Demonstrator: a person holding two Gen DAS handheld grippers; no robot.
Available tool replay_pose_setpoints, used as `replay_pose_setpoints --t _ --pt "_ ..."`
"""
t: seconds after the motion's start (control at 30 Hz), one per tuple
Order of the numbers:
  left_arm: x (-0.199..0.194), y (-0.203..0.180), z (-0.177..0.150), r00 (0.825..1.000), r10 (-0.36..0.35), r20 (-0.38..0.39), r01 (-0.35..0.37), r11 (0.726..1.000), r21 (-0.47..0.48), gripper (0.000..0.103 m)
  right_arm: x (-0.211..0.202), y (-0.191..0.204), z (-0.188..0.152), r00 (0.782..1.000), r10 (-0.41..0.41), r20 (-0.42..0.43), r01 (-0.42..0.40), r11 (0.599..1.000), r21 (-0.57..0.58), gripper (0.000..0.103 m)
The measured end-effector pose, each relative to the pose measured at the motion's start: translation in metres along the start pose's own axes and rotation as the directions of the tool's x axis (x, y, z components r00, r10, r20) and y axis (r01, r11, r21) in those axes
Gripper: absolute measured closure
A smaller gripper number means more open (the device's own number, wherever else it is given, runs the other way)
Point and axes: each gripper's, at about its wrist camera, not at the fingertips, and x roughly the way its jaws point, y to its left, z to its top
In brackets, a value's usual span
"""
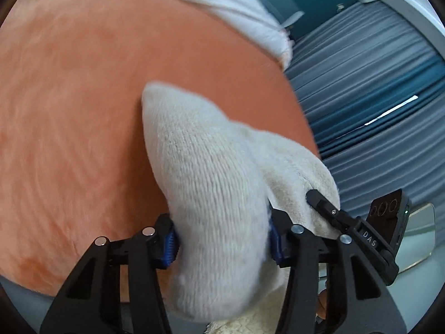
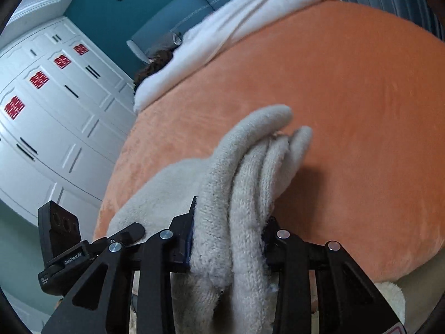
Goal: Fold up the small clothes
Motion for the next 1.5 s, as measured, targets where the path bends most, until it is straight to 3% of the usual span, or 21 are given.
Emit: replay_pose_setpoints --t 0.13,0.23,0.3,0.37,0.47,0.5,0.53,0.6,0.63,0.7,0.8,0.9,0.93,0.97,1.07,1.13,1.23,1.3,1.37,1.43,1.5 --pt "-0.059 -0.018 0.029 0.991 -0.063 0.115 0.055 0.995 0.079 0.054 -0.028 0.066 0.024 0.992 0.069 0.104 -0.057 0.992 -0.111 0.07" --pt "-0.094 -0.015 0.045 0.98 -0.049 0.194 0.019 0.988 0.155 0.05 -0.023 0.094 0.034 0.982 0.129 0.139 -0.109 0.984 -0.139 0.067" --pt "-0.1 -0.005 0.052 0.973 0.006 0.229 -0.048 0.982 0.181 0.041 -0.003 0.099 0.032 0.979 0.156 0.135 -0.14 0.983 -0.12 0.064" --pt "-0.092 0.018 0.055 0.972 0.076 0.224 -0.117 0.978 0.173 0.02 0.029 0.09 0.029 0.978 0.184 0.095 -0.177 0.981 -0.08 0.057" --pt "-0.07 0.071 0.05 0.958 0.231 0.168 -0.25 0.963 0.1 0.016 0.095 0.063 0.004 0.998 0.06 -0.022 -0.06 0.998 -0.007 0.055" --pt "-0.065 0.092 0.043 0.951 0.276 0.141 -0.289 0.954 0.076 0.017 0.116 0.053 -0.007 0.996 -0.031 -0.079 0.033 0.999 0.017 0.056" --pt "-0.066 0.106 0.037 0.944 0.302 0.131 -0.311 0.949 0.057 0.017 0.124 0.048 -0.014 0.993 -0.053 -0.105 0.057 0.997 0.041 0.056" --pt "-0.077 0.124 0.027 0.947 0.286 0.145 -0.293 0.956 0.023 0.017 0.12 0.043 -0.026 0.995 0.018 -0.097 -0.01 0.996 0.091 0.056" --pt "-0.082 0.131 0.021 0.95 0.274 0.151 -0.279 0.96 0.007 0.015 0.117 0.043 -0.03 0.995 0.023 -0.093 -0.015 0.996 0.088 0.048" --pt "-0.085 0.143 0.017 0.956 0.251 0.154 -0.25 0.968 -0.023 0.011 0.118 0.046 -0.032 0.996 -0.002 -0.09 0.008 0.998 0.065 0.035" --pt "-0.067 0.162 0.029 0.965 0.235 0.119 -0.227 0.971 -0.079 0.011 0.14 0.043 -0.034 0.99 -0.047 -0.132 0.054 0.997 0.047 0.031" --pt "-0.04 0.173 0.031 0.98 0.193 0.049 -0.185 0.973 -0.141 0.012 0.168 0.023 -0.047 0.976 -0.05 -0.21 0.075 0.991 0.111 0.029" --pt "-0.032 0.178 0.029 0.983 0.18 0.025 -0.174 0.972 -0.155 0.017 0.173 0.019 -0.052 0.976 -0.045 -0.215 0.072 0.99 0.122 0.032" --pt "-0.024 0.179 0.028 0.987 0.163 0.001 -0.161 0.974 -0.161 0.035 0.175 0.019 -0.05 0.977 -0.041 -0.21 0.067 0.991 0.119 0.048" --pt "-0.026 0.168 0.034 0.988 0.151 0.026 -0.147 0.983 -0.113 0.053 0.167 0.034 -0.035 0.981 -0.048 -0.189 0.058 0.997 0.051 0.07" --pt "-0.04 0.151 0.044 0.991 0.105 0.076 -0.101 0.993 -0.065 0.057 0.142 0.052 -0.019 0.994 -0.013 -0.11 0.013 1.0 -0.003 0.08" --pt "-0.058 0.129 0.052 0.988 0.061 0.144 -0.064 0.998 0.015 0.058 0.113 0.069 -0.005 0.999 0.04 -0.016 -0.041 0.999 -0.033 0.08" --pt "-0.056 0.125 0.048 0.985 0.093 0.146 -0.102 0.993 0.059 0.057 0.112 0.072 -0.007 1.0 0.011 -0.005 -0.011 0.996 -0.088 0.078" --pt "-0.034 0.141 0.035 0.98 0.182 0.082 -0.187 0.981 0.049 0.053 0.144 0.056 -0.024 0.991 -0.086 -0.104 0.073 0.989 -0.131 0.075" --pt "-0.015 0.166 0.015 0.965 0.261 0.012 -0.261 0.965 0.004 0.047 0.174 0.032 -0.046 0.965 -0.135 -0.226 0.113 0.988 -0.105 0.068" --pt "-0.025 0.173 0.004 0.97 0.236 0.048 -0.235 0.971 -0.033 0.041 0.159 0.029 -0.049 0.981 -0.096 -0.171 0.087 0.994 -0.063 0.066"
